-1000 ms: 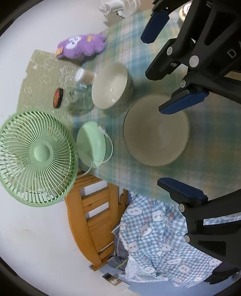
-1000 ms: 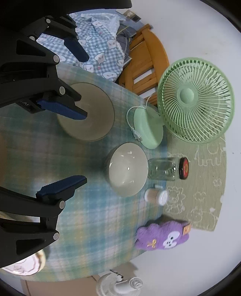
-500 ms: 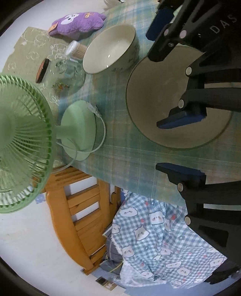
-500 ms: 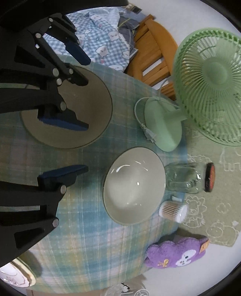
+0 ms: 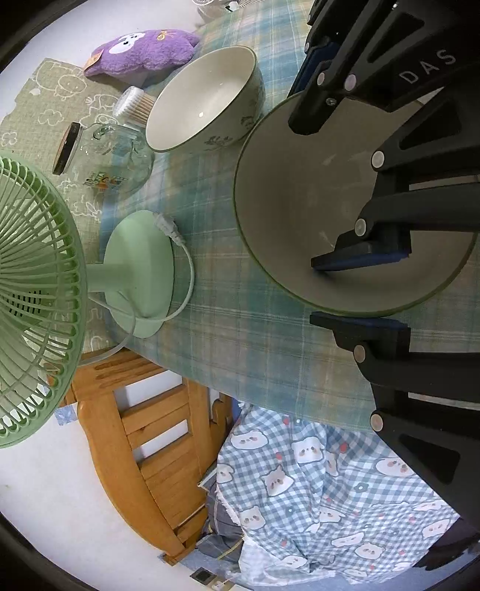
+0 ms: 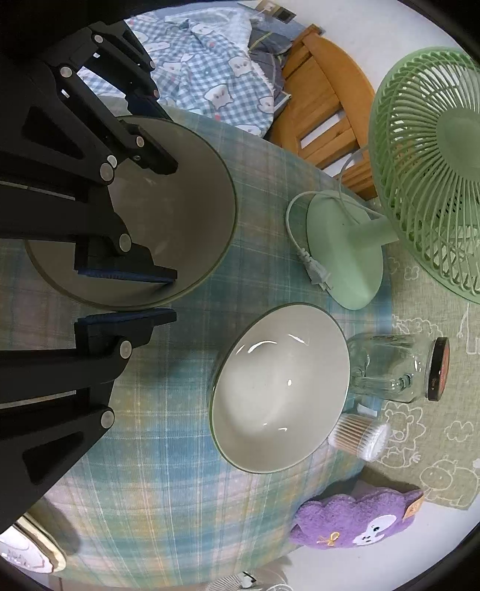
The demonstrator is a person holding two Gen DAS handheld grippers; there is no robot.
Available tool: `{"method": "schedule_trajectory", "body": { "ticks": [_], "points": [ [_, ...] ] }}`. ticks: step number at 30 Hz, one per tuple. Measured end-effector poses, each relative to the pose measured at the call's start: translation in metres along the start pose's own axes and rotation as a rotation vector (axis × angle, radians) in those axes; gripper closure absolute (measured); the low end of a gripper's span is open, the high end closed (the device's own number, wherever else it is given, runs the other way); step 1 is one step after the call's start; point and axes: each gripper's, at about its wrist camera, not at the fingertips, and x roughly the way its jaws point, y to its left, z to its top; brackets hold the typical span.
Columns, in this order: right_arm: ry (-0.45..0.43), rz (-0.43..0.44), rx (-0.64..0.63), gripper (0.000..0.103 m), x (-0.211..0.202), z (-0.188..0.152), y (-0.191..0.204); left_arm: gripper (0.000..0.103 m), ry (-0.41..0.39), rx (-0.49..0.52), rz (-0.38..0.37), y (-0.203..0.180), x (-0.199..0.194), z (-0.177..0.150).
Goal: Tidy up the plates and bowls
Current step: 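Move both grippers to the white bowl rim and close them, then lift the white bowl and carry it over the first bowl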
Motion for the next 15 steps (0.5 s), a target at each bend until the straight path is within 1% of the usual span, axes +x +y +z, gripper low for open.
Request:
{"method": "schedule_trajectory", "body": {
  "ticks": [8,15],
  "points": [
    [-0.018,-0.015,0.001,0.086,-0.024,-0.012,-0.004,0.083,-0.015,0.010,-0.004,-0.005,-0.020,-0.009],
    [-0.057,-0.022,0.020,0.086,-0.060,-0.027,-0.014,0.083,-0.051,0.019,-0.014,-0.018,-0.051,-0.017]
  ]
}}
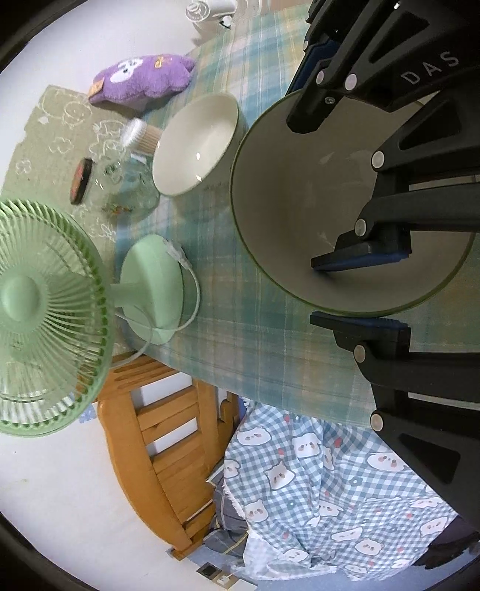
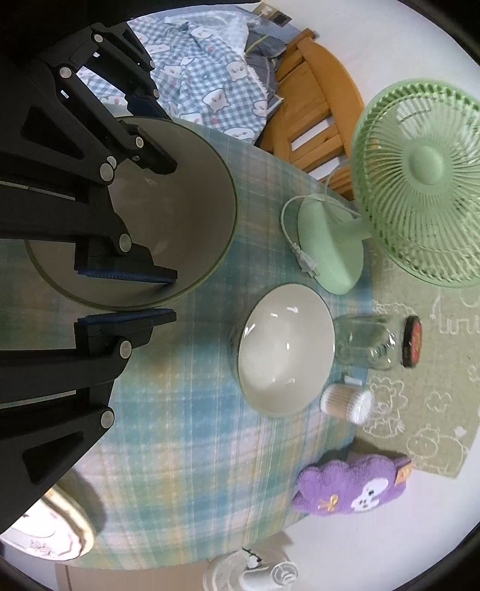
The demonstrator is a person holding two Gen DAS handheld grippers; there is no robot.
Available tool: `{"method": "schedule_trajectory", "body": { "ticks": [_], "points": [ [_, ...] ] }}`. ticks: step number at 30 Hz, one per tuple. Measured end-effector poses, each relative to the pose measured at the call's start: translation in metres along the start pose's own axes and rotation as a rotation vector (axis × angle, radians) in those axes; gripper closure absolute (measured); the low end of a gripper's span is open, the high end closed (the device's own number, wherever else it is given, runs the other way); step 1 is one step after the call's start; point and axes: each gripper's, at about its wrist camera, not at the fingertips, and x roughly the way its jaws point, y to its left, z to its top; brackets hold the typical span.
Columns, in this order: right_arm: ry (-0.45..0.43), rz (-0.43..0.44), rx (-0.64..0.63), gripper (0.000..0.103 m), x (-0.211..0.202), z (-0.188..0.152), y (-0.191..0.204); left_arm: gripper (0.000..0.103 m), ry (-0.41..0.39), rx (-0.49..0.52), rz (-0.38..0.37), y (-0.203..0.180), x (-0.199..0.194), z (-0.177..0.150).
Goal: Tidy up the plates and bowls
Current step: 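Lift the white bowl and carry it over the first bowl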
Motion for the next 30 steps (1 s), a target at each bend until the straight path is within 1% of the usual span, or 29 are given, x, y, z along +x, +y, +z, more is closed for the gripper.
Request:
{"method": "schedule_trajectory", "body": {
  "ticks": [8,13,17,23,30],
  "points": [
    [-0.062,-0.019,0.034,0.086,-0.057,-0.029,-0.021,0.083,-0.059,0.022,-0.020,-0.025,-0.048,-0.017],
    [-0.077,-0.046,0.056,0.086,-0.088,-0.058,-0.039,0.083,-0.075,0.037,-0.053,-0.044,-0.073,-0.040],
    [-0.079,-0.067,0.069,0.086,-0.106,-0.083,-0.052,0.083,-0.074,0.054,-0.073,-0.057,-0.087,-0.060],
    [-0.078,-0.088,0.084,0.086,-0.120,-0.115,-0.063,0.083,-0.065,0.069,-0.095,-0.072,-0.100,-0.087],
    [-0.038,-0.102,0.108,0.086,-0.114,-0.141,-0.072,0.083,-0.020,0.090,-0.110,-0.081,-0.094,-0.111]
  ]
}}
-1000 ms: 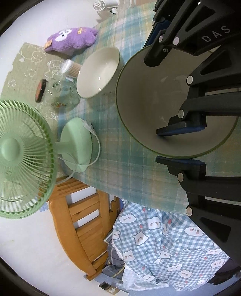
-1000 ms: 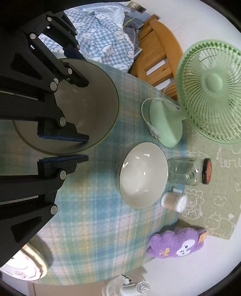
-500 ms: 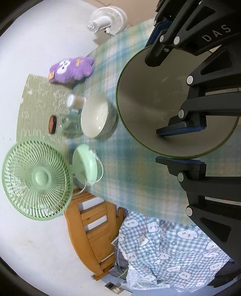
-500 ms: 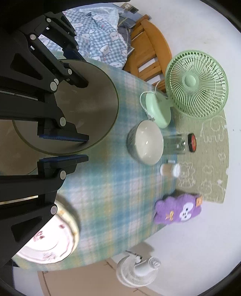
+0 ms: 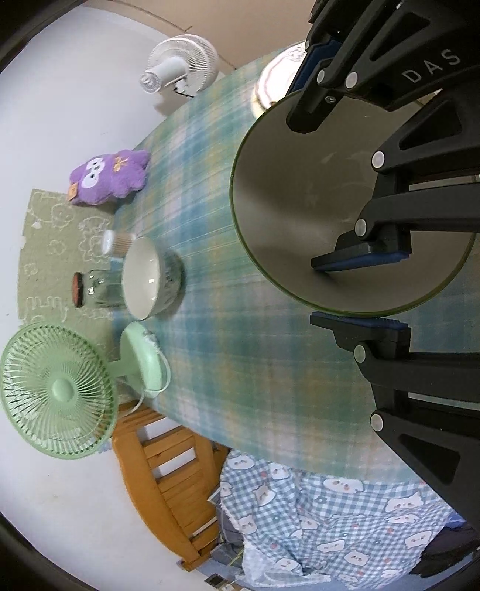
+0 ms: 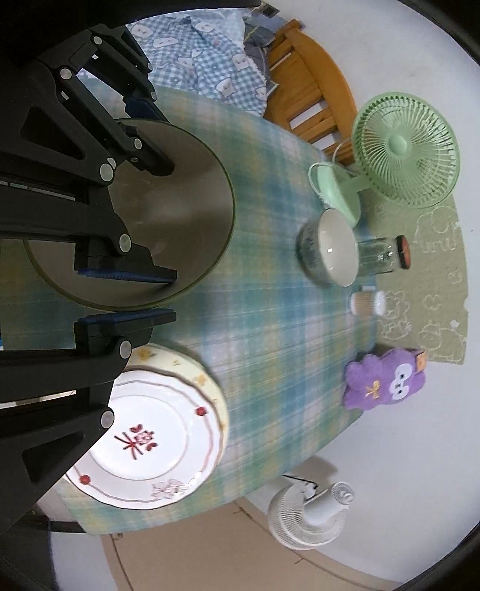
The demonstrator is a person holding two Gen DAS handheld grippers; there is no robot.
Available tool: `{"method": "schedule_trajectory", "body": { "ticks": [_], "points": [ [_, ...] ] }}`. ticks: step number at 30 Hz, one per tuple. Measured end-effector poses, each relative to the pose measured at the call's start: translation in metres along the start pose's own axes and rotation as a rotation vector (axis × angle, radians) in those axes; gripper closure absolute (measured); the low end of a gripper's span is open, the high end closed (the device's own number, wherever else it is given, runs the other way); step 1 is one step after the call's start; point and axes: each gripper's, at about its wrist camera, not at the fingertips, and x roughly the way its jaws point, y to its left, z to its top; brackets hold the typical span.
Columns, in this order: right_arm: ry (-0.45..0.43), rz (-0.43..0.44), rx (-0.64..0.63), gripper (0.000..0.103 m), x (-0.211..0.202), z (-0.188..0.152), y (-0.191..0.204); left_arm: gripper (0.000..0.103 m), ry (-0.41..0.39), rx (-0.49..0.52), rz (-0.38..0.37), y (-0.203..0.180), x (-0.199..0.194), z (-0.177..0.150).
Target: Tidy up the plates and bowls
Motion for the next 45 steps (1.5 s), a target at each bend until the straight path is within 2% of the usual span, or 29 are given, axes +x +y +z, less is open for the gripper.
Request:
{"method": "schedule_trajectory", "body": {
  "ticks": [8,18,32,39,45],
  "points": [
    [0.045,-0.002,0.009,0.086,0.017,-0.012,-0.005,0.083,0.048,0.005,-0.005,-0.004,0.015,-0.014],
    [0.059,0.015,0.024,0.085,0.028,-0.009,-0.006,0.083,0.036,0.017,0.021,-0.004,0.020,-0.013],
    [0.050,0.007,0.041,0.085,0.004,-0.016,-0.013,0.083,0.030,0.027,0.034,-0.014,-0.001,-0.018],
    [0.067,0.005,0.045,0.085,0.015,-0.016,-0.015,0.082,0.036,0.016,0.037,-0.016,0.008,-0.020],
    [0.090,0.032,0.020,0.085,0.030,-0.012,-0.007,0.081,0.040,-0.006,0.074,-0.007,0.016,-0.021]
  ]
}}
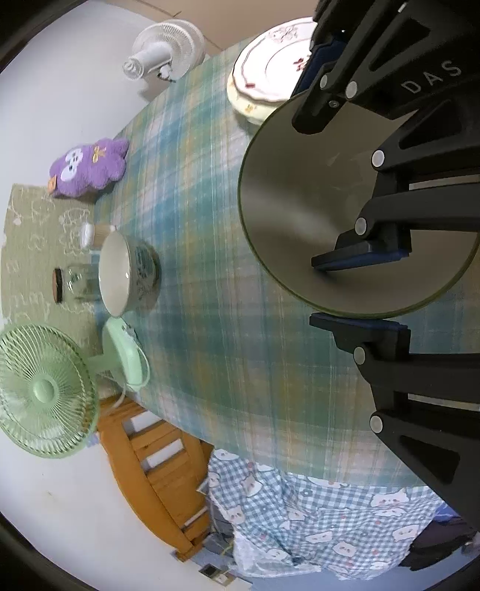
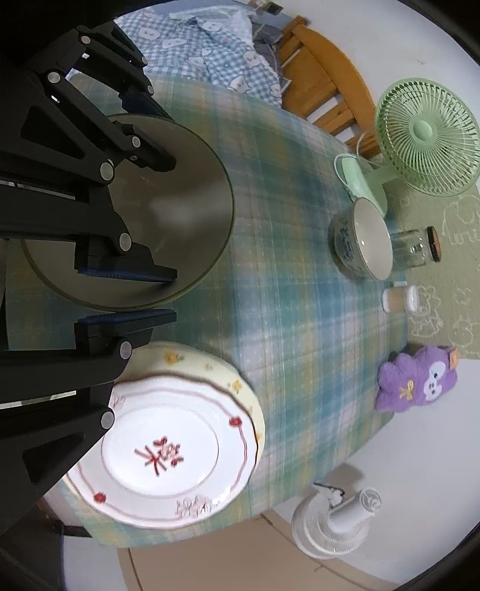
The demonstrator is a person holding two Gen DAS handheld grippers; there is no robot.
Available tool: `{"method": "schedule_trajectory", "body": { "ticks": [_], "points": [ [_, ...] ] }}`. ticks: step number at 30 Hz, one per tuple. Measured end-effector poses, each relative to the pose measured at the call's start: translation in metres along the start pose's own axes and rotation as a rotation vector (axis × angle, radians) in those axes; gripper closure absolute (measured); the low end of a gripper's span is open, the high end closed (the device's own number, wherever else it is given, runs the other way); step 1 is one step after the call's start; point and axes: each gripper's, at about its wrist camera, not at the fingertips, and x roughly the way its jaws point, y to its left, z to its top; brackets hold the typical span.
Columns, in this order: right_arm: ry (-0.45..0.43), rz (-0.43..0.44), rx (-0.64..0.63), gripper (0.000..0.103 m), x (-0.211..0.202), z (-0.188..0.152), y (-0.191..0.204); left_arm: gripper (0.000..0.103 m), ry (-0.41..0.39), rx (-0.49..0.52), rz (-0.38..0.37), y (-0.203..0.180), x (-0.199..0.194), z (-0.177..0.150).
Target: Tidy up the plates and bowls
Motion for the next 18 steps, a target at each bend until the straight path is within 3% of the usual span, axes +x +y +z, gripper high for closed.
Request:
{"method": "schedule_trajectory", "body": {
  "ticks": [11,13,15,16,17,18],
  "points": [
    [0.037,-0.008,-0.029,0.081,0.018,0.005,0.008,0.082,0.065,-0.045,-0.022,0.008,0.022,0.000],
    [0.042,-0.011,-0.044,0.081,0.018,0.007,0.011,0.076,0.079,-0.045,-0.039,0.009,0.023,0.001],
    [0.037,-0.007,-0.057,0.075,0.015,0.007,0.012,0.070,0.090,-0.044,-0.057,0.009,0.023,0.001],
    [0.024,-0.001,-0.066,0.066,0.011,0.007,0.013,0.069,0.083,-0.039,-0.071,0.009,0.020,0.002],
    [0.007,-0.003,-0.074,0.052,0.006,0.008,0.015,0.063,0.073,-0.031,-0.074,0.009,0.016,0.003],
    [-0.007,-0.010,-0.070,0.045,0.002,0.009,0.015,0.054,0.065,-0.024,-0.077,0.009,0.012,0.005]
  ]
}}
